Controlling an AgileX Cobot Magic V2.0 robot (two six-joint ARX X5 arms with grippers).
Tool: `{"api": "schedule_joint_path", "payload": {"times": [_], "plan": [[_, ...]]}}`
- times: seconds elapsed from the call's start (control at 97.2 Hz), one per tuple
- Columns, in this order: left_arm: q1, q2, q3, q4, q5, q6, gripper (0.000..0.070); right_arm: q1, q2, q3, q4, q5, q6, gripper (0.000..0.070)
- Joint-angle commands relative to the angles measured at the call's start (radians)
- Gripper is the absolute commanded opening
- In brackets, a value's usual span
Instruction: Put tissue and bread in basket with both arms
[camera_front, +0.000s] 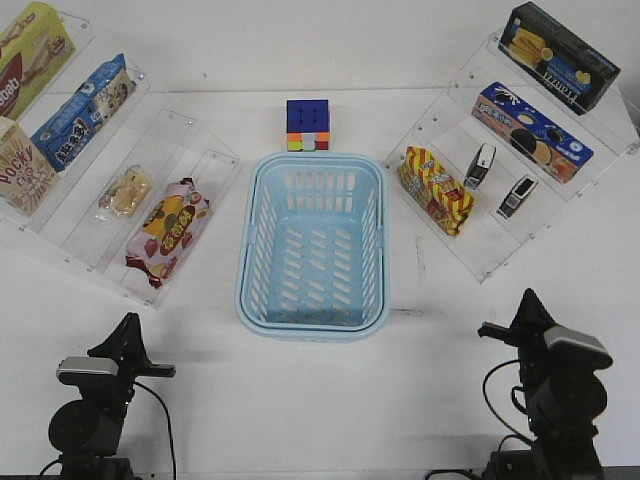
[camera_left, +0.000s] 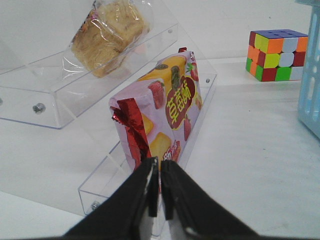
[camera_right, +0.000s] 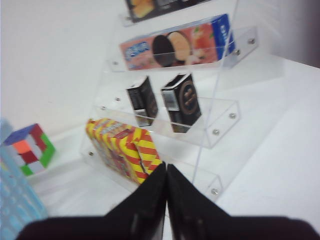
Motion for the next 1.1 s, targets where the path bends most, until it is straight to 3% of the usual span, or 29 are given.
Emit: {"api": "schedule_joint_path", "payload": {"times": [0.0,0.051,0.154,0.226,0.494,0.782,0.833,0.936,1.019,1.091], "plan": [[0.001,-0.001,-0.020,0.016,0.003,0.005,0.0001,-0.001,0.158,0.100,0.000,-0.005,-0.060,0.0006],[0.001,-0.001,-0.020,0.016,0.003,0.005,0.0001,-0.001,0.257,0.172,-0.003,-0.015,-0.089,0.0101],[0.001,-0.001,-0.020,0.016,0.003,0.005,0.0001,-0.001,0.447,0.312,-0.018,-0.014,-0.119,0.0437],[0.001,-0.001,-0.020,0.016,0.003,0.005,0.0001,-0.001,0.573,0.407,-0.029,-0.012,-0.154,0.0469],[0.001,-0.001,-0.020,0.016,0.003,0.005,0.0001,-0.025,0.948,0.672,-0.042,0.036,-0.214,0.0466],[0.001,-0.001,-0.020,0.016,0.003,0.005,0.0001,-0.075,1.160,0.769,-0.019,0.048,-0.206,0.0447],[0.001,-0.001,-0.020,0.016,0.003,0.005,0.0001,-0.079,1.177,0.769,-0.007,0.048,-0.206,0.0392],[0.001,-0.001,-0.020,0.016,0.003,0.005,0.0001,-0.090,1.199,0.769,0.006,0.041,-0.206,0.0215],[0.001,-0.001,-0.020,0.016,0.003,0.005,0.0001,-0.098,1.204,0.769,0.014,0.036,-0.206,0.0003],[0.001,-0.001,-0.020,0.016,0.003,0.005,0.0001,-0.099,1.201,0.773,0.013,0.027,-0.212,0.0000]]}}
